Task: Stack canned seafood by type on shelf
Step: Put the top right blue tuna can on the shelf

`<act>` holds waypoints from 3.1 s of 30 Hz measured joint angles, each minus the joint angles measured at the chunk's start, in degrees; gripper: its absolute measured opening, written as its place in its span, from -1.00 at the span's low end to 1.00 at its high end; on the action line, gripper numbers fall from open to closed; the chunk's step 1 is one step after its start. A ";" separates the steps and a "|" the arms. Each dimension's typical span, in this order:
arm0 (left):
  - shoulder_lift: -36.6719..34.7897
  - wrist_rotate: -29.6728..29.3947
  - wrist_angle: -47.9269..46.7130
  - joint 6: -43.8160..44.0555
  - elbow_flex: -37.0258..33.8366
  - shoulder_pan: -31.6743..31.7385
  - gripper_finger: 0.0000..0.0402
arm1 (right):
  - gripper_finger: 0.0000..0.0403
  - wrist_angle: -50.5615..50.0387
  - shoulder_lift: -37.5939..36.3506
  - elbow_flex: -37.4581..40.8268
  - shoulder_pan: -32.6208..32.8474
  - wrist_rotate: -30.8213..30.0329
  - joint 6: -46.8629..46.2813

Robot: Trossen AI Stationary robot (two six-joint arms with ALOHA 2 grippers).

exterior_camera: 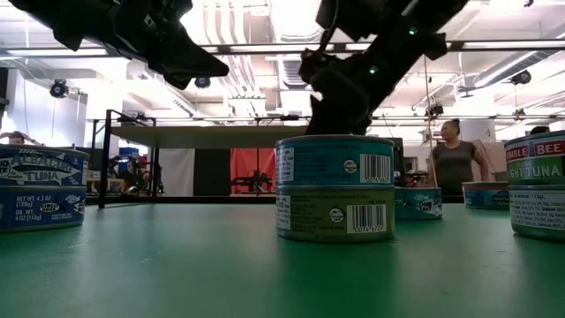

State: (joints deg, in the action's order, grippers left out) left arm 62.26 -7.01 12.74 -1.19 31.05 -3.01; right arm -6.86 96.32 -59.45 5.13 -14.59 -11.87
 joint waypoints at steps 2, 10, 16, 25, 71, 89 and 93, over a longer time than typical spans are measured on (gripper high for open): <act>0.39 0.00 0.14 0.00 0.00 -0.01 -1.00 | 0.77 -2.37 1.23 -1.20 0.02 0.02 0.47; 0.76 -0.02 -0.09 -0.02 0.00 0.01 -1.00 | 0.86 -4.96 3.18 -2.82 -0.16 0.00 -1.51; 0.85 -0.04 0.12 -0.90 0.00 -0.01 -1.00 | 0.86 -6.55 3.18 -1.79 -0.46 6.66 -1.75; 0.85 -0.09 0.25 -1.29 0.00 -0.01 -1.00 | 0.86 -2.98 3.75 1.39 -3.40 9.78 -4.84; 0.85 -0.13 0.03 -1.29 0.00 0.01 -1.00 | -0.96 -1.43 -1.07 2.08 -4.87 5.10 0.01; 0.87 -0.63 -0.49 -1.42 0.00 0.01 -1.00 | -0.51 -5.22 -2.56 1.96 -6.35 20.37 -16.54; 0.87 -0.63 -0.49 -2.39 0.00 0.01 -1.00 | -0.06 -5.33 -2.50 1.95 -6.25 20.71 -20.98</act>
State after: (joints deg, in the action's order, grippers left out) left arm 63.13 -7.64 12.25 -3.58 31.05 -3.01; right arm -12.19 93.82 -57.49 -1.13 6.12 -32.86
